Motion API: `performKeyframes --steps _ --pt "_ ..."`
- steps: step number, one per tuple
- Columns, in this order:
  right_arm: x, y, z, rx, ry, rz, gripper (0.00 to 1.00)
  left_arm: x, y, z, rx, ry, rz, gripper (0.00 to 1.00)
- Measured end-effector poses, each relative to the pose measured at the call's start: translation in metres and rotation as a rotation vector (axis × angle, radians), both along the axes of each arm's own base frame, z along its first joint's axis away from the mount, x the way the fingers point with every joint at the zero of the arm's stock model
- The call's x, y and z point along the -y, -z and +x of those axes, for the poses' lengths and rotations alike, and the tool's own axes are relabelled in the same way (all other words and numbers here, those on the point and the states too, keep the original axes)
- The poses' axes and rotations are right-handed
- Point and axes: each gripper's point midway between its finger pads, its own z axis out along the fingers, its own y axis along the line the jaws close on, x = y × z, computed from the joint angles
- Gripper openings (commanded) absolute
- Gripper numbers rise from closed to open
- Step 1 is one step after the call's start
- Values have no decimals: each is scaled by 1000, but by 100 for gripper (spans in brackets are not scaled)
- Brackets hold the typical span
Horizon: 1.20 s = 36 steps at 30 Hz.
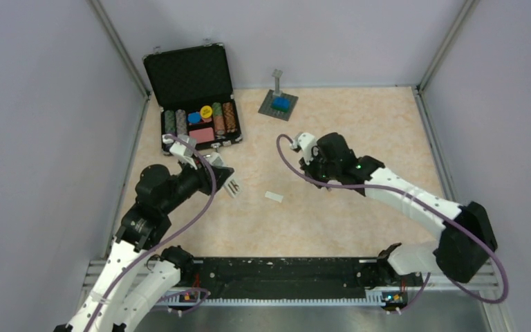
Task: Load the batteries into the remote control
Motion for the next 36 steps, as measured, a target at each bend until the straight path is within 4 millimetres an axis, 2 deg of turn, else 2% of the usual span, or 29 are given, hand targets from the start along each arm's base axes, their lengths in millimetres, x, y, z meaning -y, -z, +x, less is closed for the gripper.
performKeyframes --steps 4,9,13,19,23,26,31,36 --pt "-15 -62 2 100 46 214 0 22 -13 -7 -7 113 -87 0" --pt "-26 -136 -10 202 81 520 0 51 -26 -12 -17 272 -214 0" --pt "-25 -167 -22 206 122 676 0 71 -26 -14 -44 392 -310 0" --pt "-32 -206 -30 131 180 844 0 88 -28 -3 -84 467 -375 0" --pt "-42 -241 -35 102 152 926 0 97 -38 8 -104 493 -426 0" --pt "-58 -271 -41 94 96 960 0 101 -45 13 -128 506 -469 0" --pt "-87 -285 -64 47 15 943 0 104 -58 16 -152 511 -518 0" --pt "-103 -271 -78 18 -5 878 0 103 -75 15 -135 511 -534 0"
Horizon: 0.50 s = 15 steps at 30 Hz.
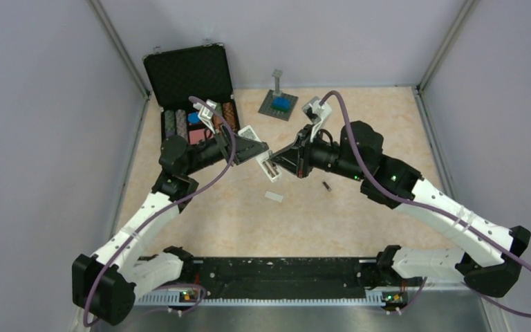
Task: Load the batteries into the remote control
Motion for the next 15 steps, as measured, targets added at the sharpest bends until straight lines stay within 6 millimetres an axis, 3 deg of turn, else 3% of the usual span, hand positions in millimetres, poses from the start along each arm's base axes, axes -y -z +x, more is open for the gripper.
performKeyframes --steps 7,15 --pt "-9 20 -16 32 -13 -114 0 -1 1 1 -27 -7 0 0" --pt "-10 29 -8 85 42 -183 0 -2 3 4 -70 -30 -3 0"
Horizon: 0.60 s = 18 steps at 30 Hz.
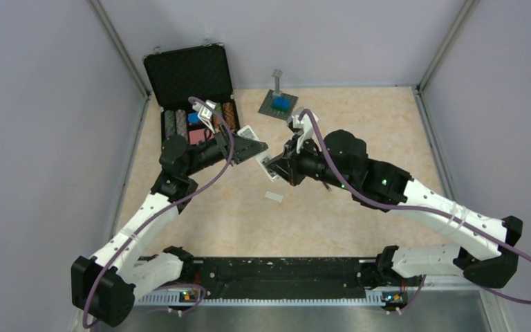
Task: Load the batteries into the remote control
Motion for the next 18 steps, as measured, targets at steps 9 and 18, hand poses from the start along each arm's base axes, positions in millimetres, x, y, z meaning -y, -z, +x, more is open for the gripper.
performKeyframes --steps 9,18 --pt "-1 10 8 68 6 -23 0 -1 1 -1 -46 -2 -9 0" --pt "-3 15 9 91 -4 -33 0 -1 3 0 -74 -4 -9 0"
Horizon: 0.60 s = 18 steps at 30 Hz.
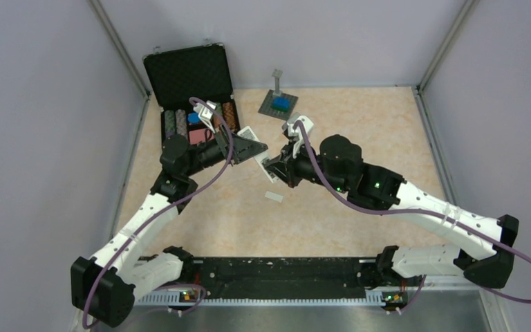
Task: Load the batteries into the remote control
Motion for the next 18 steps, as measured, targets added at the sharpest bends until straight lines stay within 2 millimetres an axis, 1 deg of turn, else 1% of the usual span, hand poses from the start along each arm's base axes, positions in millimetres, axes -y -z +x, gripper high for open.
performKeyframes --steps 12,18 --pt "0 3 0 21 -14 -18 0 -1 2 3 -25 -14 0 0" --pt "1 7 -2 17 -20 -38 0 -1 3 4 -32 -22 -2 0"
